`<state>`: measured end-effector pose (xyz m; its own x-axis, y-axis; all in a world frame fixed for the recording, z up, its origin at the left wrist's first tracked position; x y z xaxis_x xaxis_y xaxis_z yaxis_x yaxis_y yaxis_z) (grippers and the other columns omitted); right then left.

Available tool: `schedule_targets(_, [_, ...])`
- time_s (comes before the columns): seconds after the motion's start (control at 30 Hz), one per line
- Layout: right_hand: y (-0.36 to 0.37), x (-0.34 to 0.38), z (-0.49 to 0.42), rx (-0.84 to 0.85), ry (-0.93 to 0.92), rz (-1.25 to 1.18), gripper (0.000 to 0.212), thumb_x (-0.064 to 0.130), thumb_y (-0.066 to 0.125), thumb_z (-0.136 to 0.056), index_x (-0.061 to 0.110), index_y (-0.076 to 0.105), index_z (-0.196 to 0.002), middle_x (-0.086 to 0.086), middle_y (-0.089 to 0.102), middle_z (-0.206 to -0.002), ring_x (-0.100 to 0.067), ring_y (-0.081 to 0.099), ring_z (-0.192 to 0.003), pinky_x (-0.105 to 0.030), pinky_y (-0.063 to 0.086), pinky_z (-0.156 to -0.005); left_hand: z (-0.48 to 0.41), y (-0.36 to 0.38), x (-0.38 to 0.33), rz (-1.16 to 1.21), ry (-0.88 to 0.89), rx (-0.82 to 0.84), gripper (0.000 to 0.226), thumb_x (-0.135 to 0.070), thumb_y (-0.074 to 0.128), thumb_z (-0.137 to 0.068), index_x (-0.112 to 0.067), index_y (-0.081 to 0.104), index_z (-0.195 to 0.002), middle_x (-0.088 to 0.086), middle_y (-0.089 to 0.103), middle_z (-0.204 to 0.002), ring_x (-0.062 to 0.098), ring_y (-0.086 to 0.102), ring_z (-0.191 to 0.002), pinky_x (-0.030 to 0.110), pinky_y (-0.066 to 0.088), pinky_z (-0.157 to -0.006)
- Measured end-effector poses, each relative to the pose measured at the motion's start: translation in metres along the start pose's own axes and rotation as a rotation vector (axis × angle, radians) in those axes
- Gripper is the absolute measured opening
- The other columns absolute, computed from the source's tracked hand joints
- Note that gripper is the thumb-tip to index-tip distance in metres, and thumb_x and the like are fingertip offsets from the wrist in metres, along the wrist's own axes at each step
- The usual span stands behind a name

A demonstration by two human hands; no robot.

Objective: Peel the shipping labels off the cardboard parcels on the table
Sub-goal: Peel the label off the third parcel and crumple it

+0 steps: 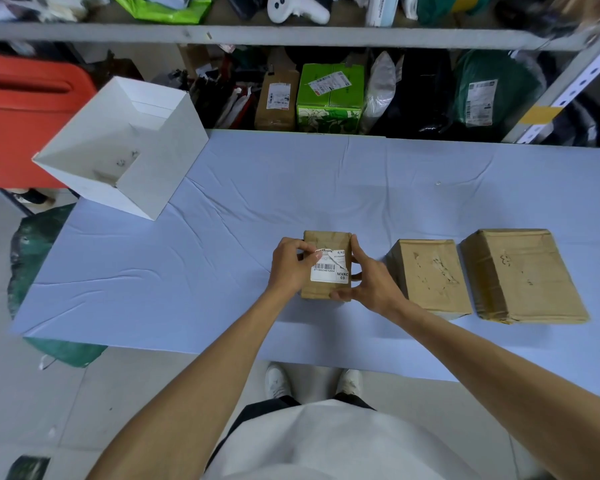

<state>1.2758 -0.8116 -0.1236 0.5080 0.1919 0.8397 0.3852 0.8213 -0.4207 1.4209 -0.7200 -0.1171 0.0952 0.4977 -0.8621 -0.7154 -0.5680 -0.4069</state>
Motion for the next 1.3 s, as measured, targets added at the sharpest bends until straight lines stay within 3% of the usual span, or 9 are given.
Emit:
schedule_targets(0.23, [0.0009, 0.0012, -0.0007, 0.003, 0.007, 0.020, 0.120, 0.002, 0.080, -0.073, 0.024, -0.007, -0.152, 0.008, 0.048, -0.122, -0.013, 0.061, -0.092, -0.013, 0.054, -0.064, -0.0002, 0.0010, -0.0016, -0.029, 0.013, 0.005, 0.008, -0.019, 0.070, -0.086, -0.017, 0.063, -0.085, 0.008, 0.057, -0.118, 0.023, 0.064, -0.100, 0.038, 0.055, -0.089])
schedule_targets(0.57, [0.0014, -0.0008, -0.0018, -0.003, 0.010, 0.007, 0.121, 0.003, 0.081, -0.072, 0.022, -0.006, -0.153, 0.009, 0.048, -0.125, -0.013, 0.059, -0.096, -0.007, 0.050, -0.062, 0.0005, 0.0009, -0.0007, -0.035, 0.005, 0.023, 0.011, -0.021, 0.069, -0.087, -0.012, 0.064, -0.090, 0.007, 0.054, -0.118, 0.022, 0.063, -0.098, 0.030, 0.055, -0.083])
schedule_targets(0.83, [0.0027, -0.0028, -0.0022, -0.005, 0.020, 0.000, 0.121, 0.003, 0.082, -0.071, 0.023, -0.006, -0.153, 0.011, 0.047, -0.124, -0.014, 0.058, -0.099, -0.005, 0.049, -0.062, 0.0024, 0.0004, -0.0015, -0.033, 0.003, 0.028, 0.011, -0.021, 0.069, -0.087, -0.012, 0.063, -0.089, 0.008, 0.054, -0.121, 0.024, 0.064, -0.100, 0.037, 0.055, -0.088])
schedule_targets(1.1, [0.0024, -0.0031, 0.0004, -0.019, -0.004, -0.008, 0.120, 0.005, 0.083, -0.071, 0.021, -0.003, -0.153, 0.012, 0.048, -0.121, -0.013, 0.056, -0.100, -0.002, 0.047, -0.065, 0.0036, 0.0012, -0.0025, -0.026, 0.007, 0.039, 0.021, -0.022, 0.069, -0.087, -0.004, 0.066, -0.096, 0.008, 0.054, -0.120, 0.023, 0.063, -0.101, 0.031, 0.053, -0.086])
schedule_targets(1.3, [0.0025, -0.0020, 0.0005, -0.015, -0.012, -0.017, 0.119, 0.004, 0.082, -0.071, 0.022, -0.003, -0.153, 0.013, 0.049, -0.120, -0.006, 0.057, -0.094, -0.004, 0.049, -0.064, 0.0046, 0.0007, -0.0022, -0.010, 0.006, 0.045, 0.017, -0.023, 0.068, -0.088, -0.008, 0.064, -0.093, 0.008, 0.054, -0.121, 0.025, 0.063, -0.102, 0.036, 0.054, -0.089])
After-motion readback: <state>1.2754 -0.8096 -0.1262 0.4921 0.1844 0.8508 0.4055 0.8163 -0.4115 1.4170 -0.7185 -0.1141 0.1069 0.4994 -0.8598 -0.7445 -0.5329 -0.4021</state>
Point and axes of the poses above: each hand's wrist, its own z-axis away from the middle knuckle, its own y-axis out of the palm, x = y × z, the point moved 4 cm from there along -z, towards the middle knuckle
